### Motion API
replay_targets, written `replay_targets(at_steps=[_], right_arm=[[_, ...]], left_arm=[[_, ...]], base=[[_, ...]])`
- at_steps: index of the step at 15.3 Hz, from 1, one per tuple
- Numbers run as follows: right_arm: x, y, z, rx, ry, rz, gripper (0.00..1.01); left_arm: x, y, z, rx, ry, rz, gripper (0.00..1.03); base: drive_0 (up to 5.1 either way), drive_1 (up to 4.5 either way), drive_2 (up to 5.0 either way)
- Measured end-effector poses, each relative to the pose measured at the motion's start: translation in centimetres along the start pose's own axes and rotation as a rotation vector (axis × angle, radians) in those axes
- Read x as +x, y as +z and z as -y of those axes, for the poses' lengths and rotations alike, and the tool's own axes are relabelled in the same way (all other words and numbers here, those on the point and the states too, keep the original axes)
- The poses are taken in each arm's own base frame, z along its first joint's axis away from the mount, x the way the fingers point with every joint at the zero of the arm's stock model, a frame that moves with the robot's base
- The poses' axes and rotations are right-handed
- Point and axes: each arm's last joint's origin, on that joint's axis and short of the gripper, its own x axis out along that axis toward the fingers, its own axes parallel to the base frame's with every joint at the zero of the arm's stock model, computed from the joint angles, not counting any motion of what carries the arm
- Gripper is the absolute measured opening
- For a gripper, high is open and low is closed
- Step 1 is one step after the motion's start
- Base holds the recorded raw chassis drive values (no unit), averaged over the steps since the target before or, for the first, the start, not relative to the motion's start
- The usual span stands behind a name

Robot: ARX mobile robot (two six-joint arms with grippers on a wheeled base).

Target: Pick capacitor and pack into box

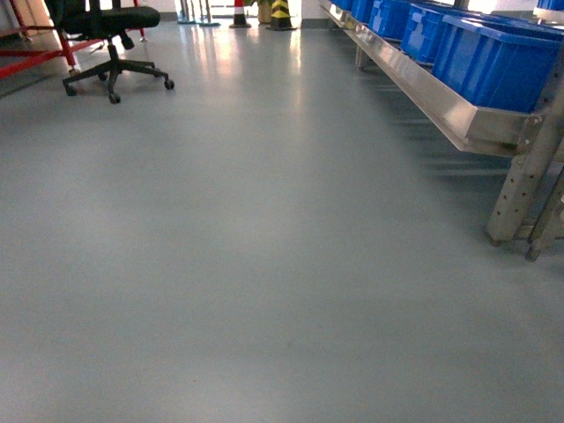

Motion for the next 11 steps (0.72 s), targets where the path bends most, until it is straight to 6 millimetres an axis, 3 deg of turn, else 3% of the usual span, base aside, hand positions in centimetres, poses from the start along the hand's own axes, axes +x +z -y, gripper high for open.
replay_targets(at_steps=[11], right_arm=[[0.0, 0.03, 0.0, 0.0, 0.0, 0.003, 0.98]], left_arm=[[0.0, 0.01, 0.0, 0.0, -0.002, 0.001, 0.44]], base=[[-5.0, 2.4, 2.4]])
